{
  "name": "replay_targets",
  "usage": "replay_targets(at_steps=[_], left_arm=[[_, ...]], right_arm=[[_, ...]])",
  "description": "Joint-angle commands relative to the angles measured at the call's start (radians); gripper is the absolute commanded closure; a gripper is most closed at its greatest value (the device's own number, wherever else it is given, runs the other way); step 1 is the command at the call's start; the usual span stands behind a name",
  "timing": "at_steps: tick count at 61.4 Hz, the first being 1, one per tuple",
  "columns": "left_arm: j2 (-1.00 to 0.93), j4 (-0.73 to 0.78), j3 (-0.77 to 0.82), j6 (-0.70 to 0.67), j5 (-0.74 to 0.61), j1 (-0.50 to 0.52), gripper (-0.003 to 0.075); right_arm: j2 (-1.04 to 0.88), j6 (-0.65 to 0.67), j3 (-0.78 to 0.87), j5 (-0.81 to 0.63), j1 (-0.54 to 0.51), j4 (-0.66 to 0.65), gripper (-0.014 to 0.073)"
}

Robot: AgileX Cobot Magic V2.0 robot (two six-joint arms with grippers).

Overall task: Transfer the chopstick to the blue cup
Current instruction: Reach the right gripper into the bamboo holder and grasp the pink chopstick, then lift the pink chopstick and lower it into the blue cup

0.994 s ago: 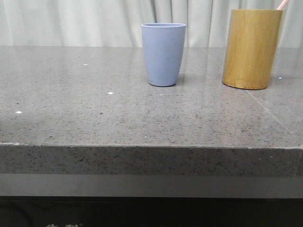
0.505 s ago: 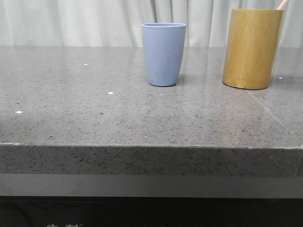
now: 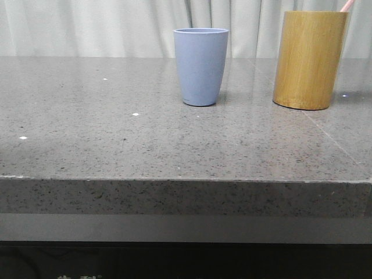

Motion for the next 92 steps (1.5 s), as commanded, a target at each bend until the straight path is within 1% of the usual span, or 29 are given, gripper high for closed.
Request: replay_targets(at_steps=[1, 12, 20, 28, 34, 45, 56, 60, 67, 75, 83, 87, 92], left_arm=[[-0.011, -0.015, -0.029, 0.0, -0.073, 0.002, 0.0405], [-0.011, -0.015, -0.029, 0.0, -0.073, 0.002, 0.0405], [-0.011, -0.015, -0.029, 0.0, -0.073, 0.002, 0.0405], [-0.011, -0.015, -0.029, 0.0, -0.073, 0.002, 0.0405], [-0.011, -0.015, -0.029, 0.0, -0.073, 0.002, 0.0405], [-0.011, -0.015, -0.029, 0.0, -0.07, 0.002, 0.0405], [-0.011, -0.015, -0.029, 0.0, -0.066, 0.002, 0.0405], [-0.011, -0.015, -0.029, 0.0, -0.066, 0.002, 0.0405], [-0.011, -0.015, -0.029, 0.0, -0.066, 0.002, 0.0405], [-0.011, -0.015, -0.029, 0.0, -0.066, 0.002, 0.0405], [-0.011, -0.015, -0.029, 0.0, -0.066, 0.002, 0.0405], [-0.011, -0.015, -0.029, 0.0, -0.066, 0.002, 0.0405], [-0.011, -0.015, -0.029, 0.0, -0.066, 0.002, 0.0405]], right_arm=[[-0.032, -0.015, -0.038, -0.032, -0.008, 0.046, 0.0418], [-0.032, -0.015, -0.039, -0.027, -0.008, 0.046, 0.0547], [-0.032, -0.015, -0.039, -0.023, -0.008, 0.046, 0.0615], [-0.033, -0.015, -0.042, -0.021, -0.008, 0.045, 0.0654], [-0.034, -0.015, -0.08, 0.012, -0.008, 0.024, 0.0652], [-0.034, -0.015, -0.263, 0.143, -0.008, -0.02, 0.0652], [-0.034, -0.016, -0.539, 0.312, 0.012, -0.06, 0.0652], [-0.034, -0.016, -0.634, 0.352, 0.043, -0.093, 0.0652], [-0.034, -0.016, -0.72, 0.358, 0.134, -0.109, 0.0652], [-0.026, -0.024, -0.726, 0.317, 0.29, -0.151, 0.0652], [0.025, -0.026, -0.725, 0.292, 0.438, -0.26, 0.0652], [0.052, -0.026, -0.725, 0.282, 0.49, -0.32, 0.0652], [0.095, -0.026, -0.725, 0.257, 0.53, -0.386, 0.0652]])
